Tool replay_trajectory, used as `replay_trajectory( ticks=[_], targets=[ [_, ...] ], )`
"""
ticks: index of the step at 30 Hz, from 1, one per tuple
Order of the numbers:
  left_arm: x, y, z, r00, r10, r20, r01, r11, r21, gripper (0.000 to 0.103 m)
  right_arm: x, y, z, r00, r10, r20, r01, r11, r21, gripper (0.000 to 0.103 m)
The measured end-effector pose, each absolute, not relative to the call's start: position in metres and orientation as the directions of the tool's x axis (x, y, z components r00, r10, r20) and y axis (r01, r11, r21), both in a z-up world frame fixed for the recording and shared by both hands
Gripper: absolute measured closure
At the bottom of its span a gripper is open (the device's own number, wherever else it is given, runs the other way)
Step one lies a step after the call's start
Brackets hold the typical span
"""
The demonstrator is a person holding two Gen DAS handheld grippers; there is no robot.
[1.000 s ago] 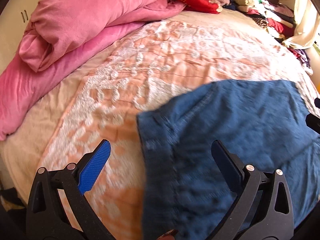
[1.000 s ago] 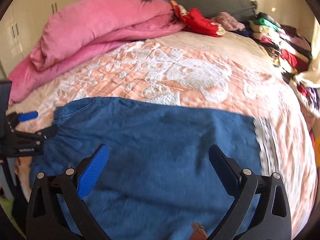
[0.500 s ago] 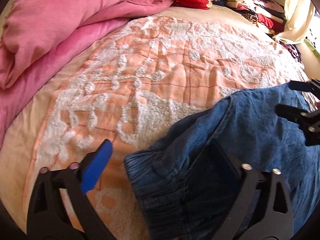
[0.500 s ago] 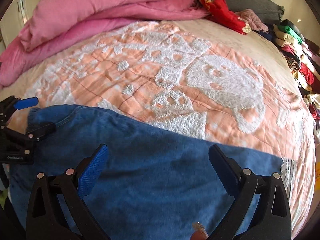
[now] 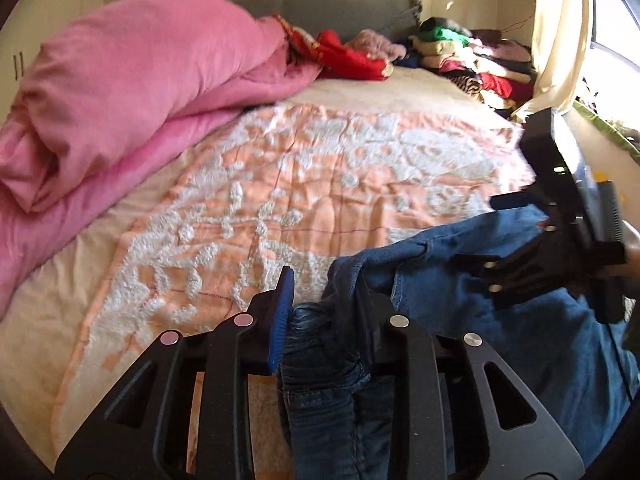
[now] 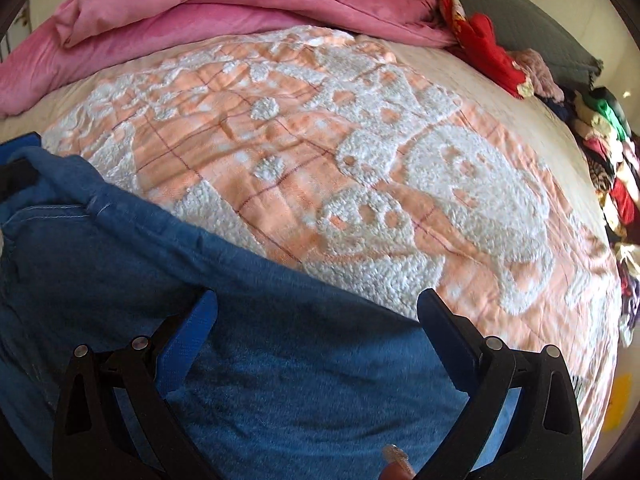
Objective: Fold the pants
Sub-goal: 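Lift the held hem with both grippers and fold it over the pants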
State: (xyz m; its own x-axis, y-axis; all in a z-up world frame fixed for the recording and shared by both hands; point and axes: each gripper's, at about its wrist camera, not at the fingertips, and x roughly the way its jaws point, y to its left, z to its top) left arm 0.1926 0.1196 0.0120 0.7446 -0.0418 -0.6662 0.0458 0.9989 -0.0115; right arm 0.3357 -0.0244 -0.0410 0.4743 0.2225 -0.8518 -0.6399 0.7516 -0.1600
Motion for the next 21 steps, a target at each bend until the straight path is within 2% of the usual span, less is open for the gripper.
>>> replay_trajectory(
  ticks=[2, 3, 7, 8, 9, 13, 21],
  targets=[
    [0.190, 0.118, 0.014, 0.748, -0.040, -0.662, 0.047, 0.999, -0.008, 0.082, 0.333, -0.023, -0.039, 0.479, 0.239, -0.845, -0.644, 0.750, -0.153, 0.011],
    [0.189, 0.118, 0.014, 0.749, -0.040, -0.661, 0.049, 0.999, -0.006, 0.083, 0.332, -0.023, -0.039, 0.470, 0.254, -0.845, -0.650, 0.747, -0.137, 0.025],
    [0.183, 0.117, 0.013, 0.753, -0.033, -0.657, 0.049, 0.999, 0.005, 0.083, 0.321, -0.020, -0.035, 0.451, 0.315, -0.835, -0.679, 0.728, -0.092, 0.055],
    [0.182, 0.117, 0.012, 0.753, -0.031, -0.657, 0.049, 0.999, 0.010, 0.083, 0.318, -0.021, -0.033, 0.441, 0.341, -0.830, -0.686, 0.724, -0.067, 0.069],
    [0.181, 0.117, 0.012, 0.754, -0.023, -0.656, 0.045, 0.999, 0.016, 0.083, 0.315, -0.022, -0.030, 0.441, 0.353, -0.825, -0.685, 0.727, -0.055, 0.075],
    [0.173, 0.120, 0.012, 0.759, -0.014, -0.651, 0.038, 0.999, 0.022, 0.082, 0.299, -0.037, -0.014, 0.474, 0.394, -0.788, -0.653, 0.757, -0.014, 0.086],
    [0.141, 0.115, 0.027, 0.785, -0.037, -0.618, 0.065, 0.998, 0.024, 0.082, 0.235, -0.076, 0.035, 0.519, 0.507, -0.688, -0.626, 0.774, 0.098, 0.091]
  ],
)
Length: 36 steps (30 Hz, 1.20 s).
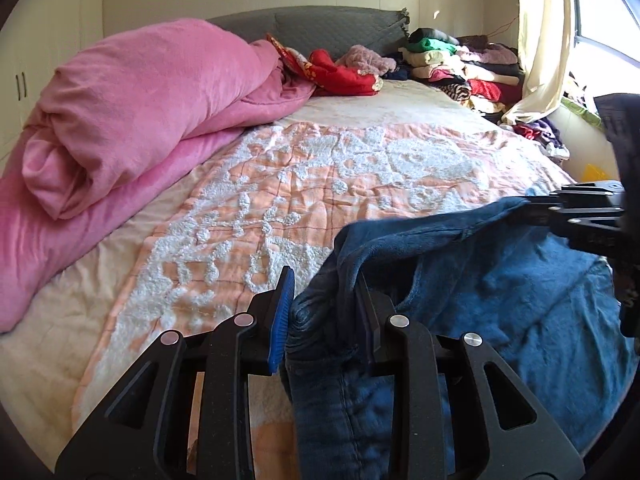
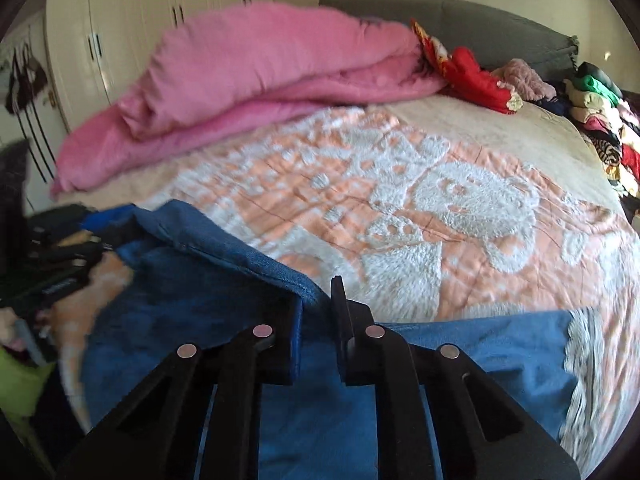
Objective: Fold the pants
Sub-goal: 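Lift the held hem with both grippers and fold it over the pants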
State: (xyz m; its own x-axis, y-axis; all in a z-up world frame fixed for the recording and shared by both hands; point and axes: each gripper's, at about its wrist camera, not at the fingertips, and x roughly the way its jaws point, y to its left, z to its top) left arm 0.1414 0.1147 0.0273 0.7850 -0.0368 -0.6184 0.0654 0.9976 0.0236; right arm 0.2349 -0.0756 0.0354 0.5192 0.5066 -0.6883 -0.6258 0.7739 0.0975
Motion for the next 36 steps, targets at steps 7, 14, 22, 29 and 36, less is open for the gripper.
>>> replay_trajectory(
  ticks=[7, 14, 22, 29, 36],
  targets=[
    [0.090, 0.112, 0.035, 0.786, -0.091, -0.611, 0.119, 0.993, 0.006, 0.082, 0.155, -0.097, 0.055, 0.476, 0.584, -0.658, -0.654, 0.735, 0.179, 0.093],
    [0.054, 0.111, 0.027, 0.743, -0.127, -0.657, 0.154, 0.988, -0.018, 0.082, 0.081, -0.099, 0.043, 0.415, 0.587, -0.695, -0.696, 0.697, 0.173, 0.093],
    [0.030, 0.114, 0.003, 0.677, -0.130, -0.724, 0.166, 0.986, -0.022, 0.081, 0.039, -0.091, 0.000, 0.319, 0.571, -0.757, -0.696, 0.683, 0.221, 0.093],
    [0.020, 0.113, -0.011, 0.642, -0.105, -0.760, 0.162, 0.987, 0.000, 0.075, 0.038, -0.087, -0.021, 0.258, 0.547, -0.797, -0.654, 0.706, 0.273, 0.093],
    [0.007, 0.121, -0.019, 0.600, -0.103, -0.794, 0.157, 0.988, -0.009, 0.075, 0.031, -0.085, -0.020, 0.244, 0.549, -0.799, -0.690, 0.677, 0.255, 0.093]
  ],
)
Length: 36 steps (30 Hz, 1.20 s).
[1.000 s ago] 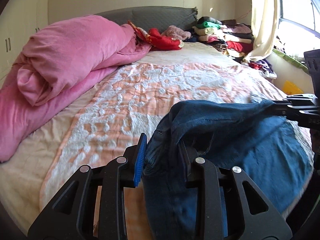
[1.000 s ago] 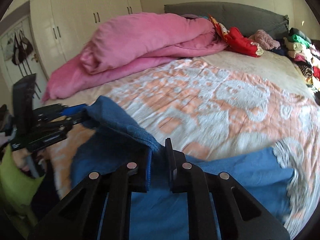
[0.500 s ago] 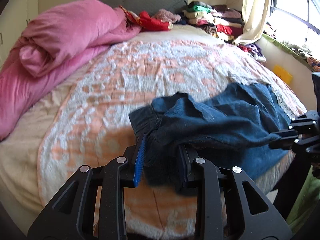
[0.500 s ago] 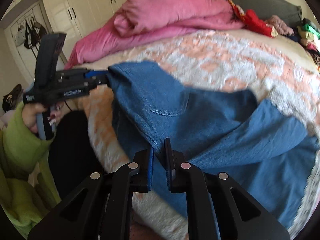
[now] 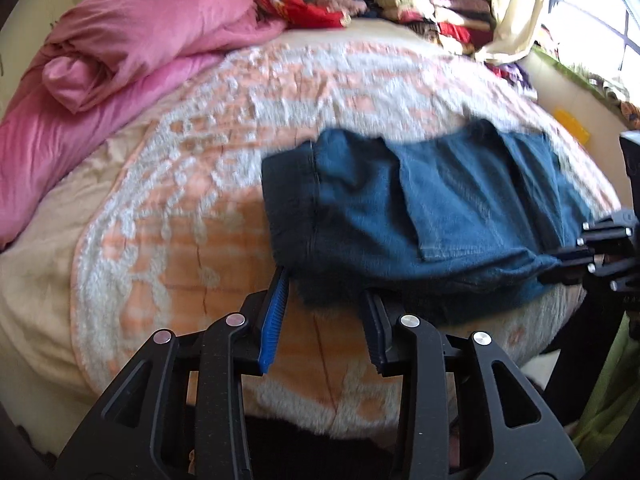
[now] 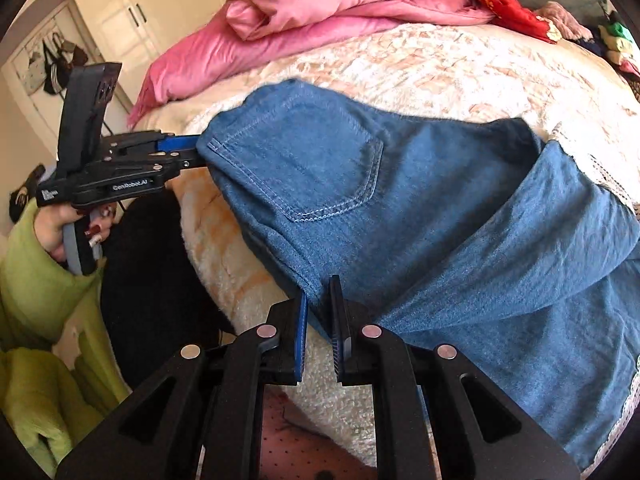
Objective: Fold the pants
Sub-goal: 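Lift the held hem with both grippers and fold it over the pants, then open both grippers to release the folded denim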
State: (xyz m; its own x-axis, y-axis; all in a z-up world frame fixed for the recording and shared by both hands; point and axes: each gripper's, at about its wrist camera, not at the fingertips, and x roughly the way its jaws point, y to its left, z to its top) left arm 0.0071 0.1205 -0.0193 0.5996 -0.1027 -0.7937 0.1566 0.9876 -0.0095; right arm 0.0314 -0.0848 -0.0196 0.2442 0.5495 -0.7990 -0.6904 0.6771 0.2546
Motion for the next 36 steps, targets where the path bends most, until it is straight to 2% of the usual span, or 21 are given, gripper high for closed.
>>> replay_trajectory(
  ticks=[3, 9, 14, 17, 20, 23, 25, 27, 33, 36],
  targets=[
    [-0.001, 0.127, -0.022, 0.581, -0.101, -0.807, 0.129, 0.991, -0.031, 0.076, 0.038, -0.088, -0.036, 0.195, 0.536, -0.821, -0.650, 0.698, 0.301, 0.093],
    [-0.021, 0.136, 0.016, 0.659, -0.130, -0.741, 0.097, 0.991, -0.087, 0.078, 0.036, -0.092, -0.028, 0.187, 0.566, -0.803, -0.648, 0.686, 0.332, 0.093],
    [-0.005, 0.101, 0.035, 0.677, -0.229, -0.700, 0.191, 0.972, -0.133, 0.078, 0.030, -0.086, -0.028, 0.180, 0.562, -0.807, -0.657, 0.680, 0.327, 0.090],
    [0.007, 0.068, 0.022, 0.643, -0.250, -0.724, 0.262, 0.960, -0.099, 0.078, 0.028, -0.088, -0.028, 0.171, 0.567, -0.806, -0.647, 0.682, 0.342, 0.084],
    [0.017, 0.056, -0.003, 0.601, -0.167, -0.782, 0.247, 0.969, -0.017, 0.078, 0.023, -0.094, -0.020, 0.159, 0.579, -0.799, -0.643, 0.675, 0.362, 0.080],
    [0.016, 0.066, -0.016, 0.574, -0.175, -0.800, 0.228, 0.972, -0.049, 0.078, 0.019, -0.102, 0.000, 0.218, 0.598, -0.772, -0.654, 0.676, 0.339, 0.075],
    [0.014, 0.074, -0.020, 0.568, -0.189, -0.801, 0.216, 0.973, -0.077, 0.078, 0.023, -0.105, 0.008, 0.275, 0.594, -0.756, -0.644, 0.698, 0.313, 0.066],
    [0.015, 0.077, -0.022, 0.566, -0.199, -0.800, 0.212, 0.973, -0.092, 0.078, 0.031, -0.105, 0.008, 0.300, 0.588, -0.751, -0.617, 0.720, 0.318, 0.065],
    [0.014, 0.075, -0.027, 0.569, -0.202, -0.797, 0.221, 0.971, -0.088, 0.078, 0.043, -0.091, -0.038, 0.225, 0.505, -0.833, -0.539, 0.777, 0.325, 0.064],
    [0.014, 0.071, -0.029, 0.568, -0.199, -0.798, 0.219, 0.972, -0.087, 0.078, 0.041, -0.090, -0.044, 0.231, 0.489, -0.841, -0.539, 0.784, 0.308, 0.062]
  ],
)
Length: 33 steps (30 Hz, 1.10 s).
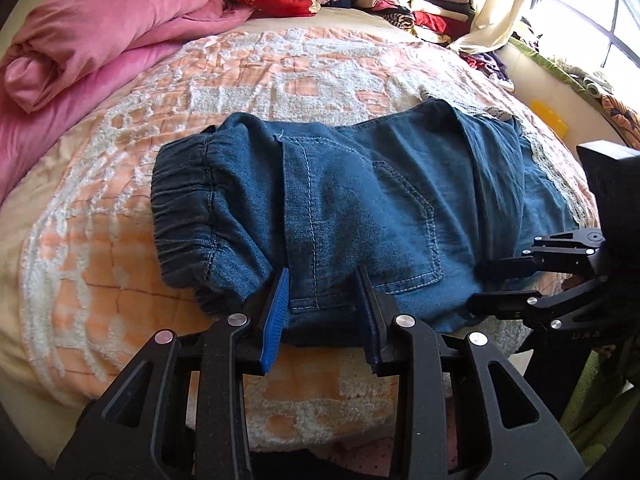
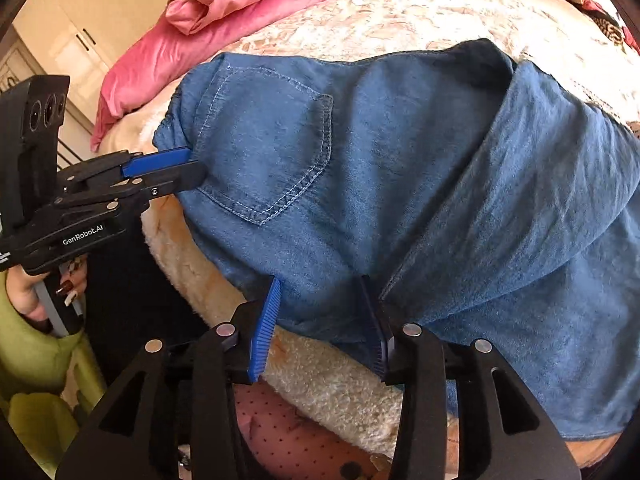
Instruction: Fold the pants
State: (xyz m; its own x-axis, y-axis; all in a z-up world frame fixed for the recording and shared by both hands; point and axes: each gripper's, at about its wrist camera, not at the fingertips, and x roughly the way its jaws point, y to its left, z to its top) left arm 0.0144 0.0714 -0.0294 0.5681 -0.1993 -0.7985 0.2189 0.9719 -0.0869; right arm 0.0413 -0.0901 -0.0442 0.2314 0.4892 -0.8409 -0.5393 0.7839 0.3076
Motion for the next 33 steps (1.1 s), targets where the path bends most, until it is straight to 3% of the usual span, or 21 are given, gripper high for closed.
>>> replay_trajectory(
  ticks=[9, 20, 23, 33],
  targets=[
    [-0.001, 0.073, 0.009, 0.631, -0.220, -0.744, 0.206, 0.972, -0.113, 0.076, 0.039, -0.115, -0.001, 0.333, 0.546, -0.769, -0.523, 0.785, 0.332, 0.061],
    [0.006, 0.033, 0.023, 0.605, -0.312, -0.732, 0.308, 0.940, -0.146, 0.067, 0.064, -0.169, 0.015, 0.474, 0.459, -0.751, -0.384, 0.876, 0.293, 0.061],
    [0.012, 0.015, 0.018, 0.569, -0.362, -0.739, 0.349, 0.919, -0.181, 0.062, 0.074, -0.181, 0.019, 0.505, 0.424, -0.752, -0.361, 0.895, 0.262, 0.044],
    [0.038, -0.037, 0.002, 0.465, -0.462, -0.755, 0.448, 0.858, -0.250, 0.060, 0.128, -0.191, 0.022, 0.521, 0.355, -0.776, -0.321, 0.924, 0.207, 0.036]
  ],
)
